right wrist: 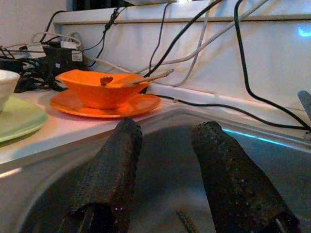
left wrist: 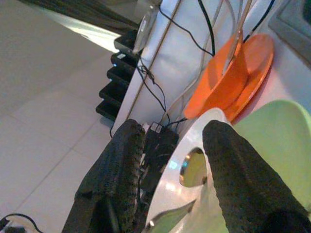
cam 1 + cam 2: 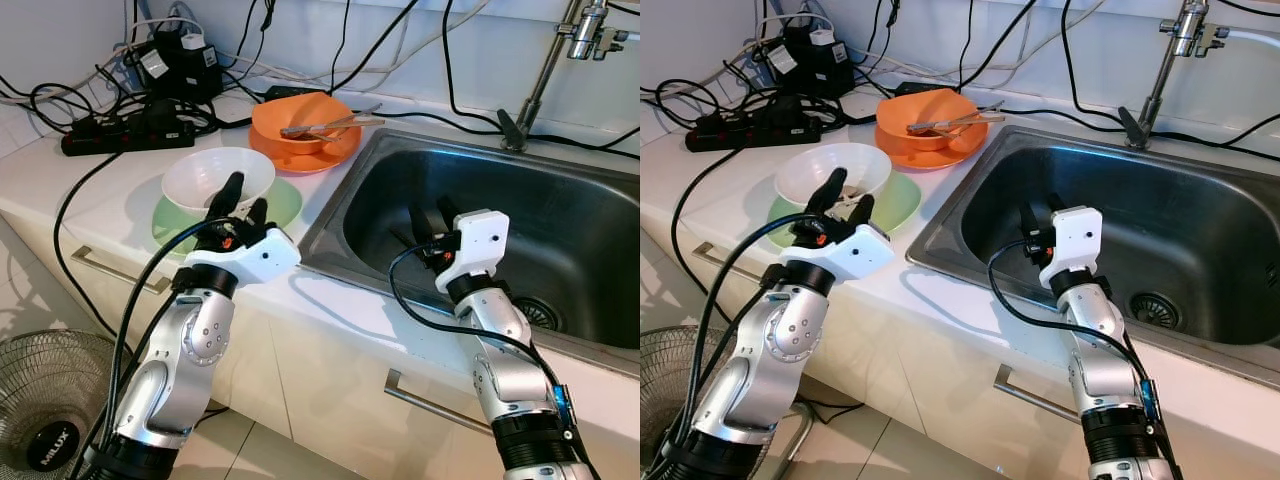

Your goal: Kitchen organization

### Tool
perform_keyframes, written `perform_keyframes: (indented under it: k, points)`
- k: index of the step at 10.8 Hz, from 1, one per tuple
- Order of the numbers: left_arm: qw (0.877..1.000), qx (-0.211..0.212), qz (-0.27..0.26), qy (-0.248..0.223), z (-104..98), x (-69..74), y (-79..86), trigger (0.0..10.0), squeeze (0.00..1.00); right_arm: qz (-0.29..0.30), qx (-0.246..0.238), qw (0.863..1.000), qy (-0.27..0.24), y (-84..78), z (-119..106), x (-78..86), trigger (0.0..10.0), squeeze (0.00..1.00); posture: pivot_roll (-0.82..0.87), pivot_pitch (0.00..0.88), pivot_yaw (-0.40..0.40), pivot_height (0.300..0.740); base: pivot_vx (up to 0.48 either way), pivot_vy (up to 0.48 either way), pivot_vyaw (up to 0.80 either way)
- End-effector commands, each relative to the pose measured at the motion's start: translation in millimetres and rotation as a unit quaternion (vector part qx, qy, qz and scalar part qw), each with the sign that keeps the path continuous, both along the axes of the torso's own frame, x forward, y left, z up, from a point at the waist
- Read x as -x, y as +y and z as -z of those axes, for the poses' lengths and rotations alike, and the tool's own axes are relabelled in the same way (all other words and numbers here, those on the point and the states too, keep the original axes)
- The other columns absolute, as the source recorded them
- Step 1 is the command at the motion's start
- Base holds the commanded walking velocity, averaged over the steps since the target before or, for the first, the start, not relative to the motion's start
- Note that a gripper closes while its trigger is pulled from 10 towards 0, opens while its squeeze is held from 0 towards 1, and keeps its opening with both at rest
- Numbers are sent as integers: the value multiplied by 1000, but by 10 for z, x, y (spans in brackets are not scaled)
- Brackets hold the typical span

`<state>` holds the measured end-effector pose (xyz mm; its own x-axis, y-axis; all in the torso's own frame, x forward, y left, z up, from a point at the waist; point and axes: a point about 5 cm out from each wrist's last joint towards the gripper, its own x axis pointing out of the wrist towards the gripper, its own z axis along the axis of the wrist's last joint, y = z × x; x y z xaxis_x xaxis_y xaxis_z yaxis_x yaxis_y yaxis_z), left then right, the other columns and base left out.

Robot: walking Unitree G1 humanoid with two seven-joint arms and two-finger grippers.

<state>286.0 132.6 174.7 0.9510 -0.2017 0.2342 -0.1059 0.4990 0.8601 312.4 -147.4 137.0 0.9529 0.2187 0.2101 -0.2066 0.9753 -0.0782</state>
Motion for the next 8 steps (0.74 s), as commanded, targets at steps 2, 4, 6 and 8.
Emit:
perform_keyframes:
  k: [2,4,6,8]
  points:
    - [1000,-5,-14,-6,-18,-48,49,10000,0,0,1,999,34,12,155,17,10000,0,89,0,68,740,0,0,0]
    - [1000,-5,-14,-5,-21,-76,39,10000,0,1,1,999,33,11,153,15,10000,0,84,0,71,740,0,0,0]
    - [1000,-9,-25,-4,-24,-105,59,10000,0,2,1,999,33,13,153,15,10000,0,85,0,73,740,0,0,0]
    - [1000,-10,-29,-2,-22,-119,77,10000,0,2,1,999,33,12,154,15,10000,0,84,0,74,740,0,0,0]
